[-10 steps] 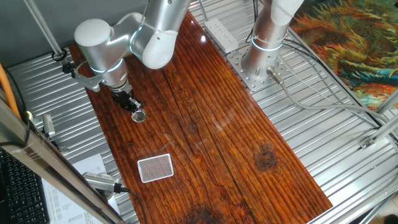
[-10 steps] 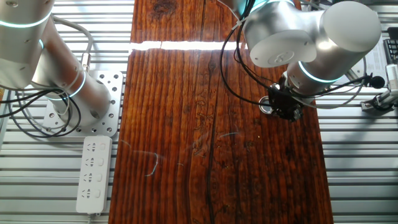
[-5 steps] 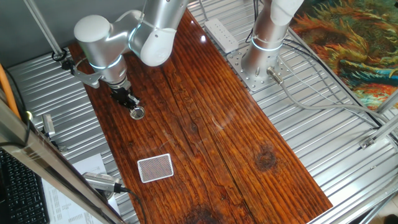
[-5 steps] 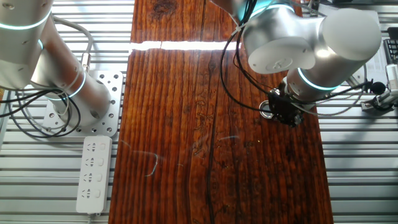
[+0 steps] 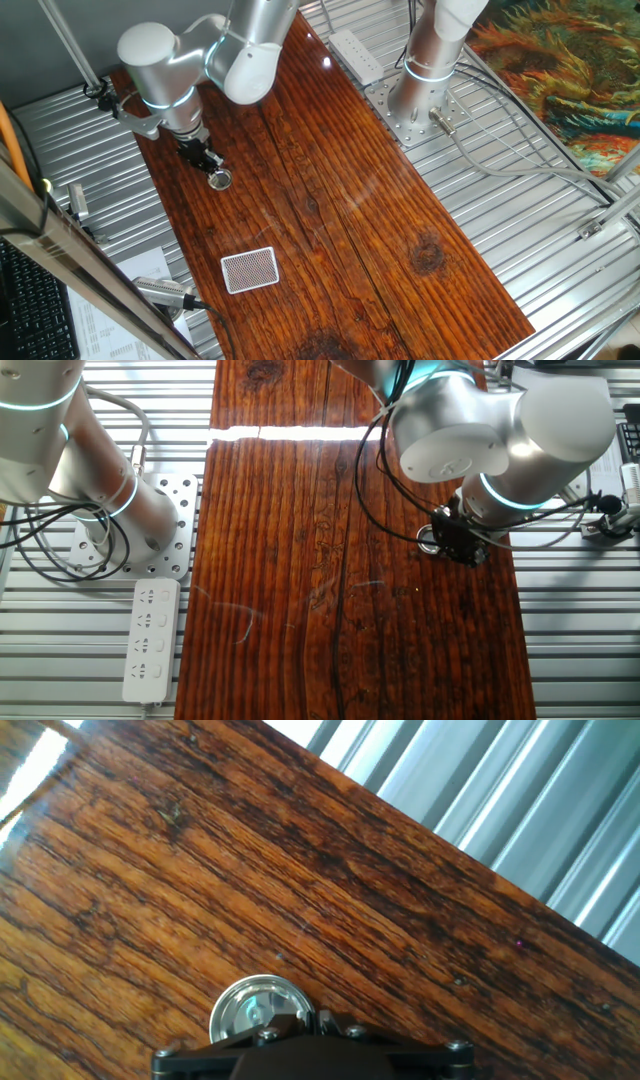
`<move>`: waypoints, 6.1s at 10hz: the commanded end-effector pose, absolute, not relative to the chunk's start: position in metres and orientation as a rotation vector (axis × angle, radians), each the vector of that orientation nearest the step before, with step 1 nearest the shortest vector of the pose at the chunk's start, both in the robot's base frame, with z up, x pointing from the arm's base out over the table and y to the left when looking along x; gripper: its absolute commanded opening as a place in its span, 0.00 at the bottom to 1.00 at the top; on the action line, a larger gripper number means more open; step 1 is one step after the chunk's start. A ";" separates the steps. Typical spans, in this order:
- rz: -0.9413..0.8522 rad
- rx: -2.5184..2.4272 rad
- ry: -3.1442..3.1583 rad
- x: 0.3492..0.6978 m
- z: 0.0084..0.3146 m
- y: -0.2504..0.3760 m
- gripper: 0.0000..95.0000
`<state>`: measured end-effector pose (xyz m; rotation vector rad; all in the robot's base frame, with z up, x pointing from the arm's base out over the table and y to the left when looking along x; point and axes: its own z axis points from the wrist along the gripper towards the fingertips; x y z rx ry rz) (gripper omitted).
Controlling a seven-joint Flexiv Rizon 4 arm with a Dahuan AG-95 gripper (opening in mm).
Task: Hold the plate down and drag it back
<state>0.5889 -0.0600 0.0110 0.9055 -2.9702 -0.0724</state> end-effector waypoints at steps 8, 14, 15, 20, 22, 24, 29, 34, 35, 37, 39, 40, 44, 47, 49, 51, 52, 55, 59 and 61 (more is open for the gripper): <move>-0.063 0.945 -2.957 0.587 0.010 -0.077 0.00; -0.068 0.967 -2.951 0.585 0.011 -0.084 0.00; -0.067 0.965 -2.951 0.585 0.011 -0.085 0.00; -0.066 0.987 -2.946 0.583 0.012 -0.093 0.00; -0.062 1.010 -2.939 0.581 0.011 -0.099 0.00; -0.065 1.019 -2.940 0.580 0.009 -0.103 0.00; -0.086 1.012 -2.938 0.584 0.011 -0.102 0.00; -0.080 0.942 -2.965 0.584 0.011 -0.102 0.00; -0.079 0.932 -2.968 0.584 0.011 -0.102 0.00; -0.064 0.928 -2.964 0.584 0.011 -0.102 0.00; -0.047 0.946 -2.951 0.584 0.014 -0.107 0.00; -0.052 0.951 -2.950 0.583 0.015 -0.109 0.00; -0.041 0.964 -2.946 0.582 0.016 -0.113 0.00; -0.038 0.988 -2.937 0.581 0.017 -0.120 0.00; -0.039 1.001 -2.935 0.578 0.015 -0.124 0.00; -0.037 1.003 -2.934 0.578 0.014 -0.126 0.00; -0.036 1.006 -2.932 0.577 0.015 -0.127 0.00; -0.036 1.014 -2.929 0.576 0.013 -0.130 0.00; -0.038 1.030 -2.923 0.575 0.013 -0.138 0.00; -0.035 1.042 -2.918 0.574 0.014 -0.142 0.00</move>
